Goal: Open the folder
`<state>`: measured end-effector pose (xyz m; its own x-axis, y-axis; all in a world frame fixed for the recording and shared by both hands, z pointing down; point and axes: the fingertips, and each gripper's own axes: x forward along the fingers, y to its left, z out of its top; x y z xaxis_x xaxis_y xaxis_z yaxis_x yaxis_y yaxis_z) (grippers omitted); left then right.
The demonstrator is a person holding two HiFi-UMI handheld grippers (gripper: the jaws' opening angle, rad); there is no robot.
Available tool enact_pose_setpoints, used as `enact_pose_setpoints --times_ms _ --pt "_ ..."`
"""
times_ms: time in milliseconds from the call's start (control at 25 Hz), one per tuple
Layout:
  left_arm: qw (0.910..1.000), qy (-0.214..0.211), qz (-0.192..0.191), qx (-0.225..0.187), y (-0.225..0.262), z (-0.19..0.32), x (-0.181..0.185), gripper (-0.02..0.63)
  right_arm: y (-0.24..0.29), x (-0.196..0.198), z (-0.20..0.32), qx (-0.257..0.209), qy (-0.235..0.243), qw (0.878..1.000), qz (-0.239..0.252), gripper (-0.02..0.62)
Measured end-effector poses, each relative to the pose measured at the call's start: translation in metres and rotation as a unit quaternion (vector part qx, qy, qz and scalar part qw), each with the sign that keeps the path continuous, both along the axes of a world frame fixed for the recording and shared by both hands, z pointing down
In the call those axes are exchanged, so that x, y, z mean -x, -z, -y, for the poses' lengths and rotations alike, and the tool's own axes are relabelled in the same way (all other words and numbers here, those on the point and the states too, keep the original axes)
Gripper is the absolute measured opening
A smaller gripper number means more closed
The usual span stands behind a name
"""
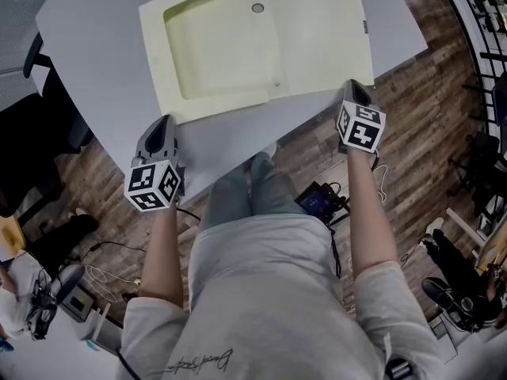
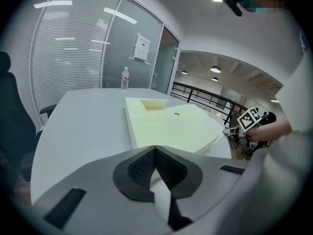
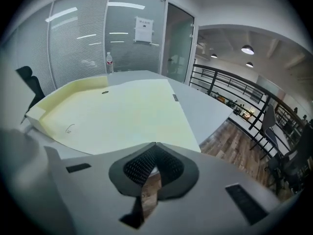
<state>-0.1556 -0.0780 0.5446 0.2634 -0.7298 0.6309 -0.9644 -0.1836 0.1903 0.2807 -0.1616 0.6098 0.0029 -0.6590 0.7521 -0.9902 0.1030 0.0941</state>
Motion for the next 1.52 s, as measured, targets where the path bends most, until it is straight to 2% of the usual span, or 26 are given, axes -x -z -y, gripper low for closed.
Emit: enact_pose_setpoints --times_ms 160,400,560,880,1160,1520 --pt "1.0 0.003 -0.006 0.002 -0.001 0.0 0.003 0.009 -0.001 0.003 0.0 0.006 0.001 1.0 0.01 0.023" --pt "0.9998 -0.02 0.0 0.01 -0.001 0.002 0.003 0.009 0.006 0.002 0.0 0.009 -0.018 1.0 0.02 0.025" --pt "0.9996 -0.02 0.015 -0.009 0.009 0.002 0.007 0.009 0.026 0.003 -0.001 -0.017 -0.023 0.999 0.015 0.025" --pt "0.9976 -0.042 -0.005 -0.056 0.041 0.001 -0.001 0.009 0.065 0.014 -0.005 -0.058 -0.028 0.998 0.015 0.025" --pt "0.9937 -0.073 -0.025 -0.081 0.068 -0.004 -0.021 0.009 0.104 0.041 -0.008 -0.097 0.011 0.995 0.03 0.025" --pt "0.9867 -0.104 -0.046 -0.116 0.108 -0.013 -0.043 0.009 0.155 0.097 -0.03 -0.122 0.099 0.983 0.091 0.023"
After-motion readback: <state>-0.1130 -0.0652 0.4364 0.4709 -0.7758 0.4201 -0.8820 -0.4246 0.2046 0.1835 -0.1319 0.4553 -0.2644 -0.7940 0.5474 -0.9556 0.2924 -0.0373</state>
